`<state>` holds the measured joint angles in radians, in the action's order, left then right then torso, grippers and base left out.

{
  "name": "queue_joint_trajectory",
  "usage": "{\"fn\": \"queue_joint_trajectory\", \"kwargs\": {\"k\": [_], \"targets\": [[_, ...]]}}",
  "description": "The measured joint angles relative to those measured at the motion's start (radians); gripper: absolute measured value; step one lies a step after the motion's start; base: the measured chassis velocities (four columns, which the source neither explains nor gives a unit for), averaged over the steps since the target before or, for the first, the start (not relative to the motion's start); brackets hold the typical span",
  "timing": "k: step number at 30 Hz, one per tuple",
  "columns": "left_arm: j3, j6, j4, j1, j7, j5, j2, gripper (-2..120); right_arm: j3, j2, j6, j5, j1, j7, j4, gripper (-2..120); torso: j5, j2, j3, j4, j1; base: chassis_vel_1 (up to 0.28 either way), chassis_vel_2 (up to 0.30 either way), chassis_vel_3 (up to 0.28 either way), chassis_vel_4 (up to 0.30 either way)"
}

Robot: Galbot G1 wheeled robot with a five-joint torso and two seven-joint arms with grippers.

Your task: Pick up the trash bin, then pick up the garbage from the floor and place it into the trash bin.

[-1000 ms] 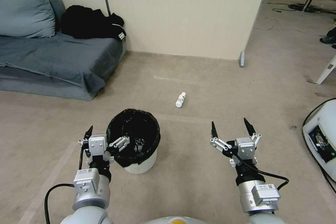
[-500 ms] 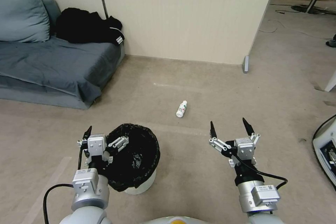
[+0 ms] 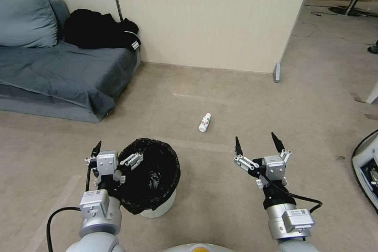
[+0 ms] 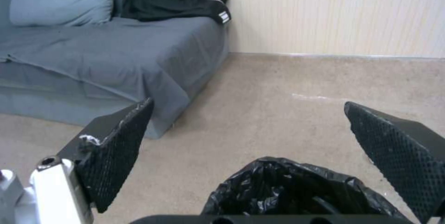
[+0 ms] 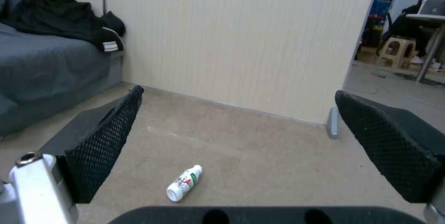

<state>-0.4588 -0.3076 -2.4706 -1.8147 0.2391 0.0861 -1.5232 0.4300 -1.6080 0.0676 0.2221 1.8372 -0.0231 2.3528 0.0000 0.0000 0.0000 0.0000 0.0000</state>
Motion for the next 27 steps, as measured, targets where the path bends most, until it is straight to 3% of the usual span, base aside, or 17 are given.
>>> {"fn": "queue_joint_trajectory", "kwargs": {"k": [4,8,11,15,21,23,27], "targets": [[0.003,-0.003,0.002,0.001,0.003,0.002,-0.001,100,0.0,0.0,0.0,0.0,0.0,-0.001,-0.001,100,0.0,0.0,0.0,0.0,0.0,0.0,0.0,0.0,0.0],[0.014,-0.054,0.003,0.004,0.04,-0.002,-0.002,100,-0.001,0.0,0.0,0.0,0.0,-0.003,-0.001,100,0.0,0.0,0.0,0.0,0.0,0.0,0.0,0.0,0.0],[0.022,-0.109,0.004,0.007,0.07,-0.012,-0.003,100,-0.001,0.0,0.0,0.0,0.0,-0.004,-0.001,100,0.0,0.0,0.0,0.0,0.0,0.0,0.0,0.0,0.0],[0.025,-0.255,-0.01,0.015,0.11,-0.065,-0.004,100,-0.001,0.0,0.0,0.001,-0.001,-0.006,-0.003,100,-0.0001,0.0,0.0,0.0,0.0,0.0,0.0,0.0,0.0],[0.014,-0.332,-0.016,0.018,0.118,-0.089,-0.005,100,-0.003,0.0,0.0,0.003,-0.001,-0.008,-0.007,100,-0.0001,0.0,0.0,0.0001,0.0,0.0,0.0,0.0,0.0],[0.002,-0.402,-0.025,0.019,0.119,-0.107,-0.005,100,-0.004,0.0,0.002,0.006,-0.002,-0.01,-0.012,100,0.0,0.0,0.0,0.0,0.0,0.0,0.0,0.0,0.0],[-0.007,-0.435,-0.028,0.022,0.119,-0.126,-0.004,100,-0.005,0.0,0.004,0.007,-0.002,-0.011,-0.013,100,0.0001,0.0,0.0,0.0,0.0,0.0,0.0,0.0,0.0]]}}
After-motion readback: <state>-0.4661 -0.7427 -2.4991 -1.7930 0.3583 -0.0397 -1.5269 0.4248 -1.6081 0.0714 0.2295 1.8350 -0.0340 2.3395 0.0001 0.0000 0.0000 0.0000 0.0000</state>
